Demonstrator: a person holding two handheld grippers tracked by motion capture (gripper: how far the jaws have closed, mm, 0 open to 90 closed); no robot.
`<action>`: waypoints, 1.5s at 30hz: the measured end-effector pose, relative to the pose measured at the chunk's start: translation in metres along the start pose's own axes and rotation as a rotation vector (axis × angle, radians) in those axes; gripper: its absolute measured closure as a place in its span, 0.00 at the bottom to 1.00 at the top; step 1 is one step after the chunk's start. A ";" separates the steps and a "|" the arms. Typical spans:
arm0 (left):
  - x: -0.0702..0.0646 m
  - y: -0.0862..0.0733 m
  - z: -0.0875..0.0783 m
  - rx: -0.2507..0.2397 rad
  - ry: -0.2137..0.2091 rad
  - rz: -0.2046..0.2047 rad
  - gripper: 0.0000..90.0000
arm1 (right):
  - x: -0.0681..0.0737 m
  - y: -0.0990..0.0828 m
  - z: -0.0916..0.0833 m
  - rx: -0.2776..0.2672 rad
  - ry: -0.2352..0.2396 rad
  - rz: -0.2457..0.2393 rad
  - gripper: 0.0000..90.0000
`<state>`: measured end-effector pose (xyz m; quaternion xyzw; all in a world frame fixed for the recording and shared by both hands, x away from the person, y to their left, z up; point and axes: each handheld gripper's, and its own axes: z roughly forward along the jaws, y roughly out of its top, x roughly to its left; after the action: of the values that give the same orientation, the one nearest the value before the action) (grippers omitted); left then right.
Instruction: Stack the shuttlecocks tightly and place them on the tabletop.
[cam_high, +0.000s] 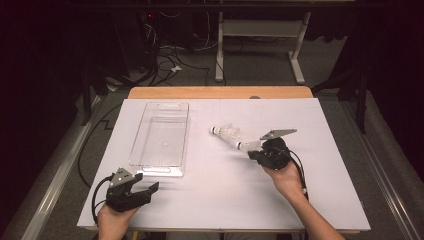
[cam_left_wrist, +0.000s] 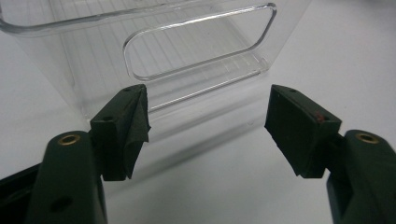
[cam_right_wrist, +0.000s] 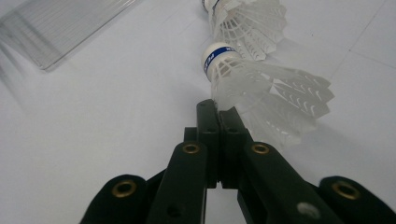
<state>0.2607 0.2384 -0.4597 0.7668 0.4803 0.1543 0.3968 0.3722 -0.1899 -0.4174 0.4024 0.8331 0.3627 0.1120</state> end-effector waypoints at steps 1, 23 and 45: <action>0.000 0.000 0.000 -0.001 0.000 -0.001 0.35 | -0.001 0.001 0.001 0.000 0.000 0.003 1.00; 0.000 0.000 0.000 0.001 -0.002 0.001 0.35 | -0.014 0.013 0.019 0.018 -0.035 0.048 1.00; 0.001 0.000 0.000 -0.001 -0.004 0.001 0.35 | -0.018 0.024 0.037 0.027 -0.037 0.078 1.00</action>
<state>0.2606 0.2391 -0.4598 0.7672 0.4791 0.1530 0.3981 0.4160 -0.1748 -0.4284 0.4427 0.8194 0.3477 0.1077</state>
